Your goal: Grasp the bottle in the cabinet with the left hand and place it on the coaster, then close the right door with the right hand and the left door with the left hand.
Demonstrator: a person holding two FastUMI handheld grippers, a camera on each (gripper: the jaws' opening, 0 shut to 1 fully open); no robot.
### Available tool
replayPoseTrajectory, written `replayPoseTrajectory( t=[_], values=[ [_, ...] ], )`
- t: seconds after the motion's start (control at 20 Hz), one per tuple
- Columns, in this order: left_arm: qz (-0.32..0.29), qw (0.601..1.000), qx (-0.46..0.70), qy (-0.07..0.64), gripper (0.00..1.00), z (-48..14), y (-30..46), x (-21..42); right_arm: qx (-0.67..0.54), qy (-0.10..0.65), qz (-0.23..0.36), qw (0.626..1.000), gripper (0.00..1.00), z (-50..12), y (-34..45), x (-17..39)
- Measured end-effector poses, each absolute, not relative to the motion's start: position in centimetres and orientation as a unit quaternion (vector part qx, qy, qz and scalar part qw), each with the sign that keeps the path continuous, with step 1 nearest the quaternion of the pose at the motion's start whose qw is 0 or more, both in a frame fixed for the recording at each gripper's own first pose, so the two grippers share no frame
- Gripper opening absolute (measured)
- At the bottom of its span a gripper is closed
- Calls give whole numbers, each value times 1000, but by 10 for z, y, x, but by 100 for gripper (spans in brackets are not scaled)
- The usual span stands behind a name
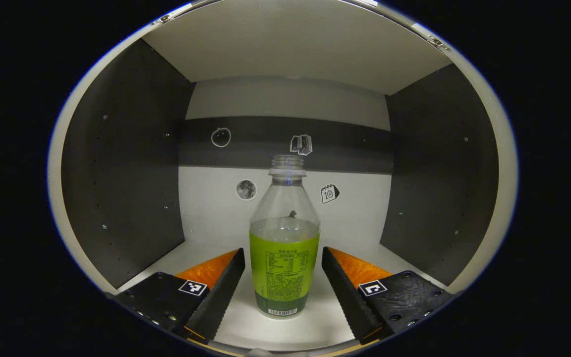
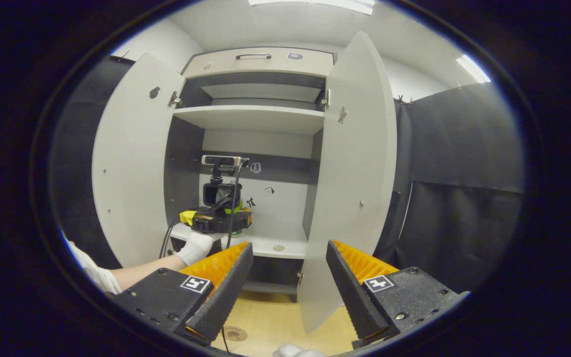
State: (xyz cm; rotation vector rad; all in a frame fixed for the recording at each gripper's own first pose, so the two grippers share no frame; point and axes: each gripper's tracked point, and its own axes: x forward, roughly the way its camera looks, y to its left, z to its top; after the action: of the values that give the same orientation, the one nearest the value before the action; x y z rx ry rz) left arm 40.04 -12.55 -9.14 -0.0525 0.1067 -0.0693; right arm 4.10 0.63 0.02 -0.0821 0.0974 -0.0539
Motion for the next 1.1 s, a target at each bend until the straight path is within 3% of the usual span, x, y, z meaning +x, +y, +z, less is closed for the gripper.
replayPoseTrajectory(
  t=[0.05,0.2,0.55,0.6,0.65,0.7,1.1],
  values=[
    [-32,998,-21,54,95,-91,-124,403,-41,48,-27,998,96,1,6,41],
    [-27,998,-11,49,76,-86,-123,397,-41,41,-29,998,96,4,4,38],
    [-58,998,-9,-19,77,-40,-115,326,-43,20,-24,999,96,16,0,17],
    [-63,998,-11,-22,74,-38,-113,311,-41,19,-23,999,98,15,0,14],
    [-68,997,-13,-26,77,-36,-111,296,-40,19,-21,999,98,15,0,11],
    [-75,997,-16,-29,74,-36,-111,282,-37,20,-20,999,96,13,-1,8],
    [-130,991,-22,-13,74,-72,-117,154,-32,29,-19,999,97,-3,-4,-16]
  ],
)
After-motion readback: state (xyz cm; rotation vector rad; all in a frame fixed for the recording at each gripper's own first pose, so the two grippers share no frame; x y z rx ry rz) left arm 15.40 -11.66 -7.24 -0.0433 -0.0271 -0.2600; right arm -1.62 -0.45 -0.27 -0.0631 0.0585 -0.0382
